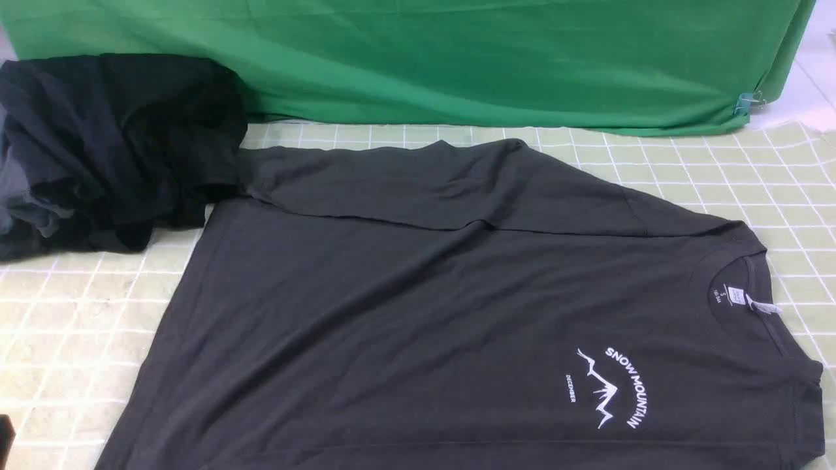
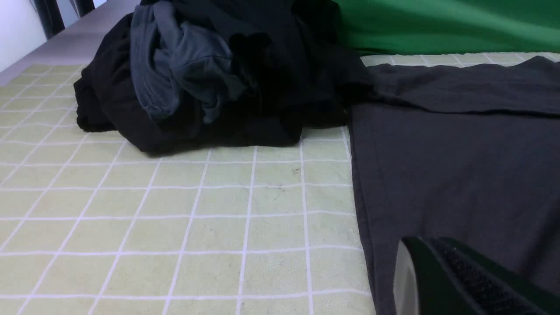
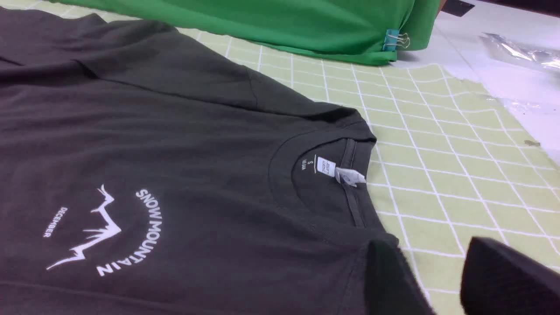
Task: Fold a long-sleeved shirt over a green coffee tablecloth.
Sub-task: 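Grasp the left edge of the dark T-shirt lying flat on the table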
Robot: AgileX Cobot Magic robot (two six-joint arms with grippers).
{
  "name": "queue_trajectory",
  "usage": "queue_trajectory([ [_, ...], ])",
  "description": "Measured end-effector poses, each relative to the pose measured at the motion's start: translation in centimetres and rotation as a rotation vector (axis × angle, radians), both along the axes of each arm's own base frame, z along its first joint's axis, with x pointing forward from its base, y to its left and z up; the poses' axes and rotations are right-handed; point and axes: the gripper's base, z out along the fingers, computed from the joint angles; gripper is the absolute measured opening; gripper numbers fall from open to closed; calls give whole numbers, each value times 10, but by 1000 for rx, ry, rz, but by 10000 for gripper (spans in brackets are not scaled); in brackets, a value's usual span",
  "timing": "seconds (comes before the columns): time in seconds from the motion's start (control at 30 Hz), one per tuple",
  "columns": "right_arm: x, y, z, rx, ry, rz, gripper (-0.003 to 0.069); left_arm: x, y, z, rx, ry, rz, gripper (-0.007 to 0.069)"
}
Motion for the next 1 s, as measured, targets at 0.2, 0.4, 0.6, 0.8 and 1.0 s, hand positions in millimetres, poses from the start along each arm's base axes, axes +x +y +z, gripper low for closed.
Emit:
queue_trajectory([
  [0.2,0,0,0,0,0,0,242,0,0,0,0,0,0,18],
  [0.4,0,0,0,0,0,0,242,0,0,0,0,0,0,18],
  [0.6,0,0,0,0,0,0,242,1,0,6,-2,-64,1,18],
  [0.8,0,0,0,0,0,0,242,0,3,29,-390,-344,24,18],
  [1.0,1,0,3,28,-38,-4,242,-7,10,47,-541,-583,41,18],
])
